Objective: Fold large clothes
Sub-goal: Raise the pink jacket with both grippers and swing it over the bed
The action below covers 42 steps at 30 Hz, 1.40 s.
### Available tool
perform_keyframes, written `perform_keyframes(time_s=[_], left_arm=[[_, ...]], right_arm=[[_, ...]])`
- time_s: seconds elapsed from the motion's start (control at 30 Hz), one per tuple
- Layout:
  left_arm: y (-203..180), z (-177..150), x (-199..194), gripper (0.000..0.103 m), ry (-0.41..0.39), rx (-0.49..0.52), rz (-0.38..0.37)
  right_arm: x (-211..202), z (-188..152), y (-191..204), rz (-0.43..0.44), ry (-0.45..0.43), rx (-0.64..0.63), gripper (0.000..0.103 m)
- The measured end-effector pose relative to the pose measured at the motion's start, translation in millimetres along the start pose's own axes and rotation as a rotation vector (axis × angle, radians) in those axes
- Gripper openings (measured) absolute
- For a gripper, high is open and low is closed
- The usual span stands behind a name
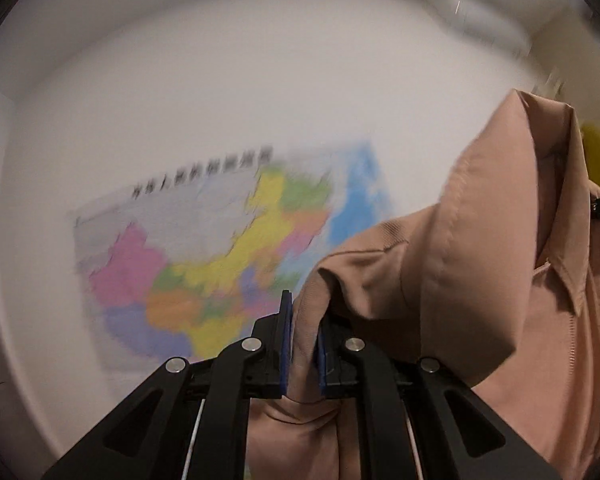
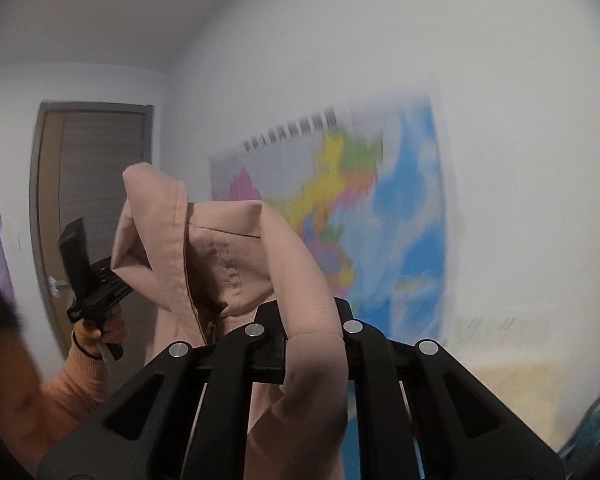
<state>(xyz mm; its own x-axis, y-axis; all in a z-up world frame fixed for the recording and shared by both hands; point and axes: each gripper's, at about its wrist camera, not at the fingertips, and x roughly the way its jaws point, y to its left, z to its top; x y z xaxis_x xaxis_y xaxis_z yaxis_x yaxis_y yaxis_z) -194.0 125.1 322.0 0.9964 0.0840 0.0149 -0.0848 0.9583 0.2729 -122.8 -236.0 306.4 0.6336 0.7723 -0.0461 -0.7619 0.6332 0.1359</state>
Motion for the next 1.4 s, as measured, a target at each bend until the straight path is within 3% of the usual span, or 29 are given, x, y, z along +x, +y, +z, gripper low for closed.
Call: perform_keyframes(time_s=[0.13, 0.23, 0.3, 0.33, 0.43, 0.5, 0.6, 0.8, 0.87, 0.9, 0.93, 1.0, 1.1, 1.13, 1.17, 1.27, 1.33, 1.4], left_arm=[[12, -61, 97, 0.009, 0.261, -0.018, 0.024], [14, -141, 182, 0.009, 0.483, -0.055, 0.034], [9, -204, 225, 0.009, 0.632, -0.081, 0.010], [5, -235, 249, 0.009, 0.707, -0.088, 0.010], [-4, -306, 298, 0.009, 0.839, -0.091, 0.009], [-2, -330, 319, 0.009, 0.889, -0.120, -0.003], [5, -340, 331, 0.009, 0.906, -0.151, -0.017], [20, -335, 356, 0.010, 0.900, -0.221, -0.072], [24, -350, 372, 0.019, 0.953, -0.241, -0.089], [25, -362, 377, 0.030, 0.987, -0.249, -0.071], [27, -371, 385, 0.049, 1.018, -0.255, -0.060], [35, -388, 388, 0.055, 1.056, -0.284, -0.044], [52, -387, 373, 0.067, 1.009, -0.379, -0.109], [57, -382, 366, 0.069, 0.985, -0.391, -0.116], [59, -376, 360, 0.070, 0.962, -0.386, -0.127], [46, -352, 342, 0.077, 0.890, -0.296, -0.164], [29, -344, 341, 0.078, 0.862, -0.229, -0.201], [8, -343, 350, 0.082, 0.862, -0.140, -0.184]], right_arm=[[113, -43, -57, -0.005, 0.172, 0.137, 0.009], [195, -96, -97, -0.085, 0.319, 0.158, 0.009], [253, -147, -129, -0.067, 0.457, 0.257, 0.009], [274, -168, -137, -0.101, 0.517, 0.254, 0.009], [340, -232, -167, -0.197, 0.668, 0.280, 0.009], [362, -256, -187, -0.215, 0.704, 0.333, 0.009], [373, -264, -204, -0.219, 0.715, 0.372, 0.008], [378, -238, -216, -0.233, 0.663, 0.357, 0.008], [391, -247, -222, -0.261, 0.667, 0.328, 0.008], [398, -254, -224, -0.255, 0.701, 0.334, 0.009], [403, -260, -224, -0.244, 0.728, 0.331, 0.008], [405, -265, -220, -0.258, 0.745, 0.309, 0.010], [399, -257, -210, -0.238, 0.734, 0.283, 0.023], [394, -253, -205, -0.233, 0.732, 0.266, 0.032], [389, -252, -201, -0.230, 0.729, 0.251, 0.049], [352, -237, -193, -0.249, 0.667, 0.197, 0.085], [320, -233, -189, -0.281, 0.637, 0.138, 0.086], [304, -241, -186, -0.279, 0.662, 0.129, 0.086]])
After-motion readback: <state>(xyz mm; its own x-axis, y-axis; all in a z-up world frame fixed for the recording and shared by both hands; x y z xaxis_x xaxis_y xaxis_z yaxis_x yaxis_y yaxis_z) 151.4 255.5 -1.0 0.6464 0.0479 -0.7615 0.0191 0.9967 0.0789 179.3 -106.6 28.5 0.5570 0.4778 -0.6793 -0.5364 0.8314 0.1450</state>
